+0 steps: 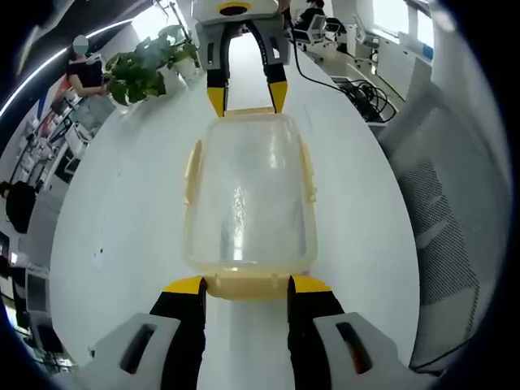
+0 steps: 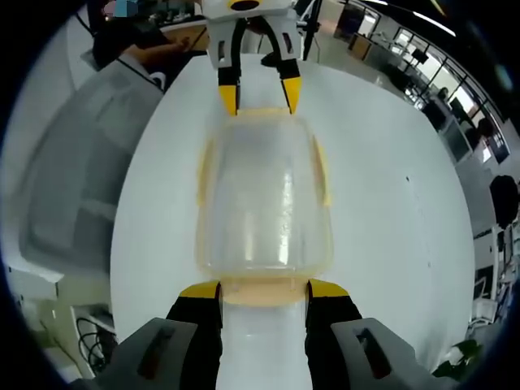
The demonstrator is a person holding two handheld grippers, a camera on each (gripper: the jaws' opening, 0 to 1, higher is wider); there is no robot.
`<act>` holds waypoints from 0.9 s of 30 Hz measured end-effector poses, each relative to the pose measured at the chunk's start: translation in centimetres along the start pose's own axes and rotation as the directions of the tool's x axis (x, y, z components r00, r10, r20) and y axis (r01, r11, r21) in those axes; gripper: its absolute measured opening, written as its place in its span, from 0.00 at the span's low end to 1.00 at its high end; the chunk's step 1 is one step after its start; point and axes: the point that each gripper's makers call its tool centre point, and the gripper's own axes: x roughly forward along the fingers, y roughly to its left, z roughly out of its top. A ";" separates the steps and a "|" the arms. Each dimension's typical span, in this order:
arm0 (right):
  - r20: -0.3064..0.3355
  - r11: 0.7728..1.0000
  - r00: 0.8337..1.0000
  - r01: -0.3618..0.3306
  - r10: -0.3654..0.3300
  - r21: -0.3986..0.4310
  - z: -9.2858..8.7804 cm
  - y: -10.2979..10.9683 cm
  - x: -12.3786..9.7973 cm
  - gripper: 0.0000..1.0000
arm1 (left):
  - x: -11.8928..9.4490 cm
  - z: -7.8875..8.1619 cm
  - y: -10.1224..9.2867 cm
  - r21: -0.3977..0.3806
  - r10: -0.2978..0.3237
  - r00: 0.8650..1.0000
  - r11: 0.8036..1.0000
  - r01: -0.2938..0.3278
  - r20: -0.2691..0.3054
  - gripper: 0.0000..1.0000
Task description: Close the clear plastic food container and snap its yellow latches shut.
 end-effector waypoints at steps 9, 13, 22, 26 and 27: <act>0.001 1.000 1.000 -0.005 0.005 0.006 -1.0 -0.1 -0.1 0.38 | 0.6 0.7 0.1 0.001 -0.005 1.000 1.000 0.005 -0.002 0.38; 0.004 1.000 1.000 -0.006 0.006 0.009 -1.4 -0.2 -0.3 0.38 | 0.8 1.1 0.2 0.002 -0.005 1.000 1.000 0.005 0.001 0.38; -0.003 1.000 1.000 -0.010 0.010 0.012 -2.6 -0.3 -0.7 0.38 | 1.5 2.1 0.3 0.000 -0.011 1.000 1.000 0.011 0.004 0.38; -0.002 1.000 1.000 -0.012 0.012 0.015 -3.1 -0.1 -0.7 0.38 | 1.8 2.6 0.2 0.002 -0.016 1.000 1.000 0.016 0.004 0.38; -0.002 1.000 1.000 -0.012 0.012 0.015 -3.2 -0.2 -0.7 0.38 | 1.9 2.7 0.3 0.003 -0.016 1.000 1.000 0.016 0.005 0.38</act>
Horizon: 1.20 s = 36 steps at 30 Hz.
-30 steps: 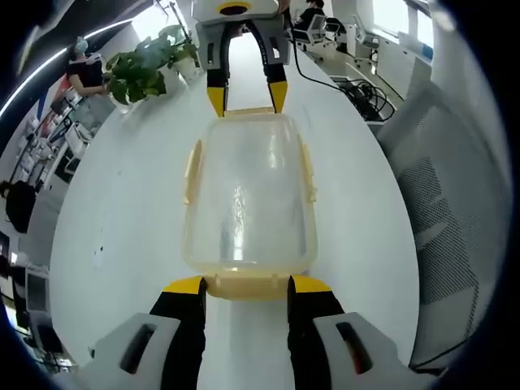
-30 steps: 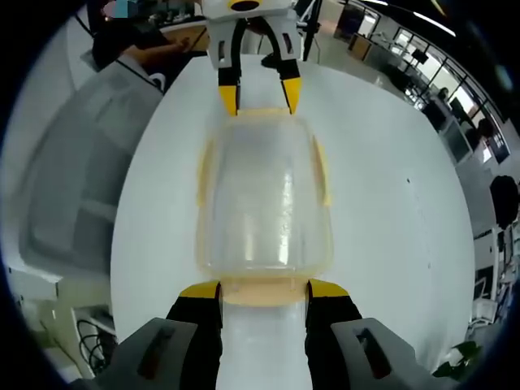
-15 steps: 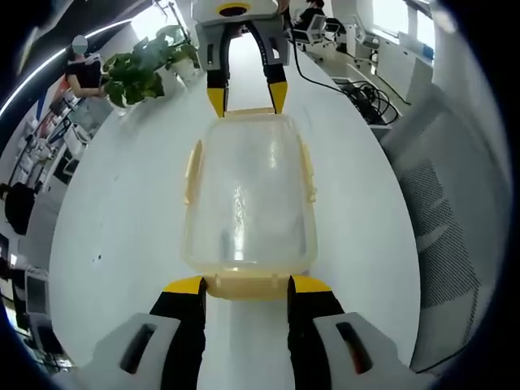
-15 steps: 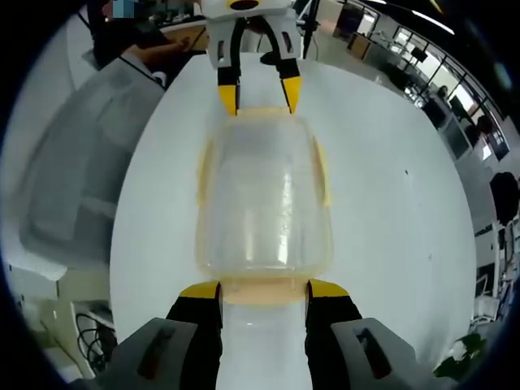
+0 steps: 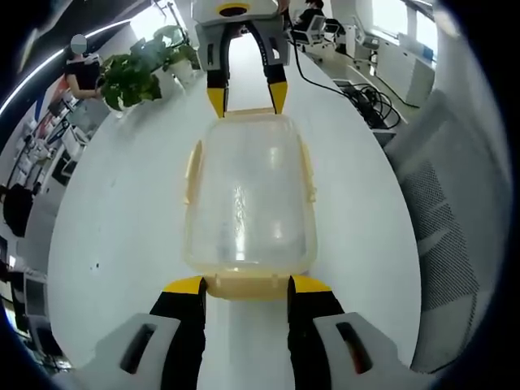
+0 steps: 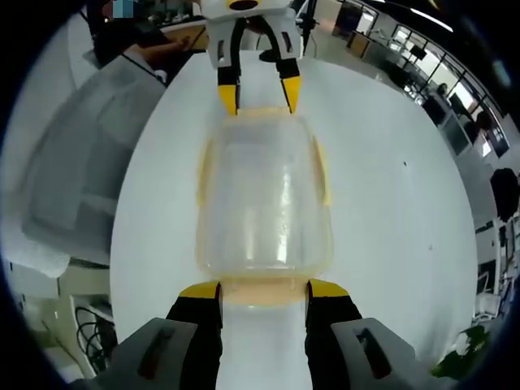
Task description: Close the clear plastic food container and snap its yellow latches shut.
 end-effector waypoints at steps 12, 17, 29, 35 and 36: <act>-0.009 1.000 1.000 0.000 0.001 0.014 -1.7 0.0 -0.3 0.38 | 1.1 1.4 0.1 0.006 -0.004 1.000 1.000 0.004 0.005 0.38; -0.011 1.000 1.000 -0.005 0.006 0.019 -2.2 0.0 -0.4 0.38 | 1.5 1.7 0.1 0.006 -0.009 1.000 1.000 0.009 0.005 0.38; -0.016 0.999 1.000 -0.021 0.022 0.039 -3.0 -0.5 0.2 0.38 | 2.2 1.9 0.6 0.007 -0.025 1.000 1.000 0.025 0.008 0.38; -0.008 0.998 0.999 -0.039 0.039 0.058 -3.2 -0.5 0.4 0.38 | 2.4 1.9 0.7 0.000 -0.046 0.999 0.999 0.046 0.019 0.38; -0.007 0.997 0.999 -0.042 0.042 0.058 -3.2 -0.5 0.5 0.38 | 2.4 1.8 0.7 -0.003 -0.050 0.999 0.999 0.050 0.019 0.38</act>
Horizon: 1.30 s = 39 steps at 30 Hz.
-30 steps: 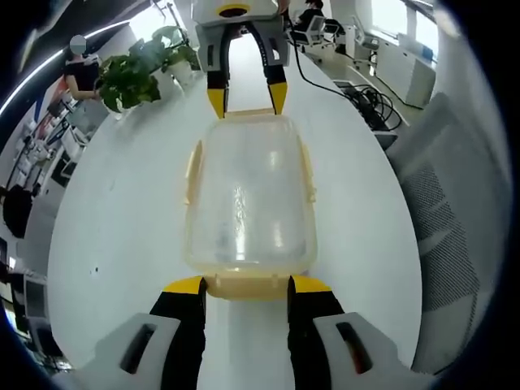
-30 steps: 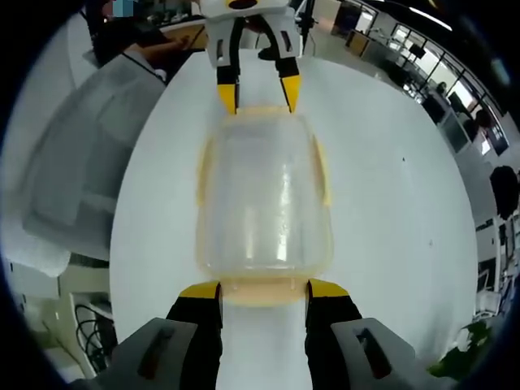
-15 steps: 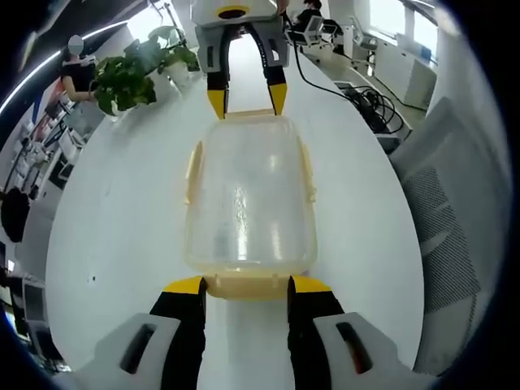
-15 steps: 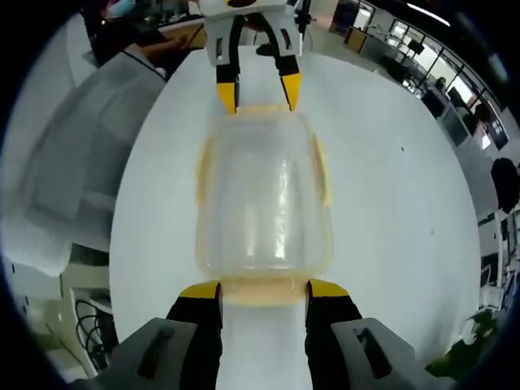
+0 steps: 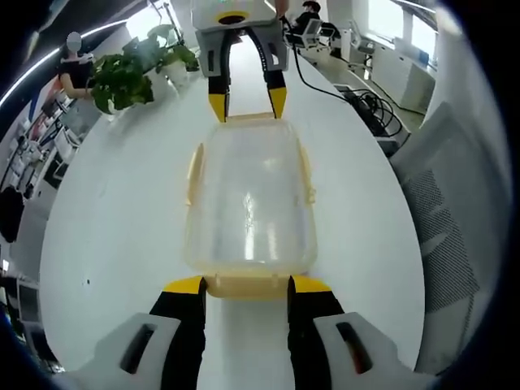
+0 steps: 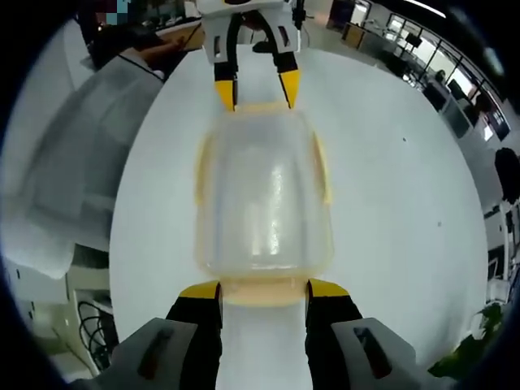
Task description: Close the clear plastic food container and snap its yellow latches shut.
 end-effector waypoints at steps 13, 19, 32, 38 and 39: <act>0.000 0.999 0.999 -0.048 0.048 0.017 -0.1 0.1 0.4 0.38 | 0.4 -0.2 -0.3 -0.039 -0.053 0.999 0.998 0.053 0.008 0.38; 0.002 0.998 0.998 -0.059 0.059 0.020 -0.2 0.3 0.4 0.38 | 0.5 -0.2 -0.5 -0.039 -0.064 0.998 0.997 0.065 0.012 0.38; -0.005 0.999 0.999 -0.042 0.042 0.029 -0.8 0.1 0.4 0.44 | 0.7 -0.3 -0.3 -0.030 -0.053 0.999 0.998 0.053 0.009 0.43; 0.001 0.999 0.999 -0.032 0.032 0.044 -1.0 0.2 -0.3 0.46 | 0.4 -0.4 -0.4 -0.046 -0.056 0.998 0.997 0.057 0.015 0.48; 0.003 0.998 1.000 -0.028 0.028 0.050 -1.1 0.2 -0.5 0.46 | 0.3 -0.4 -0.4 -0.055 -0.058 0.998 0.997 0.059 0.014 0.48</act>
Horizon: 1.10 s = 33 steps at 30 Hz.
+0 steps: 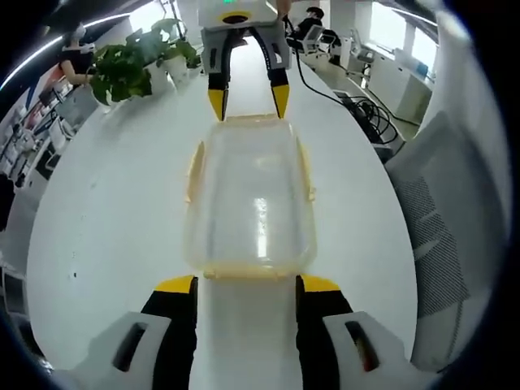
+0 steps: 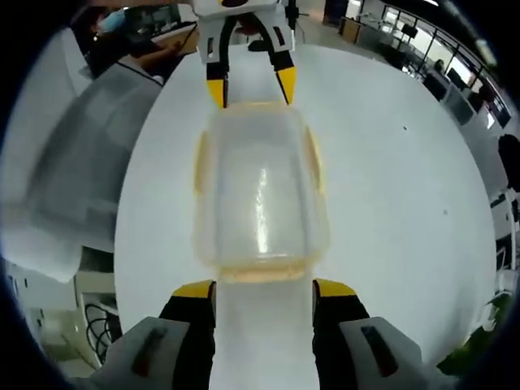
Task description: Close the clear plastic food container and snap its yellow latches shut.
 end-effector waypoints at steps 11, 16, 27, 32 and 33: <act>0.052 0.976 0.997 0.038 -0.050 0.212 0.1 -0.1 -1.7 0.45 | -1.3 1.0 -0.1 -0.158 0.034 0.998 0.987 -0.026 0.044 0.48; 0.083 0.937 0.994 0.038 -0.071 0.348 0.5 -0.5 -2.1 0.43 | -1.5 1.1 0.4 -0.255 0.064 0.997 0.966 -0.049 0.053 0.48; 0.077 0.869 0.993 0.042 -0.091 0.493 1.2 -0.3 -1.7 0.43 | -1.6 0.7 0.5 -0.398 0.124 0.992 0.911 -0.105 0.022 0.45; 0.089 0.818 0.991 0.028 -0.097 0.575 1.6 -0.2 -1.6 0.42 | -1.7 1.2 0.8 -0.471 0.138 0.990 0.876 -0.104 0.040 0.46; 0.083 0.802 0.991 0.035 -0.105 0.596 1.6 -0.3 -1.6 0.41 | -1.7 1.2 0.8 -0.487 0.142 0.989 0.867 -0.107 0.036 0.46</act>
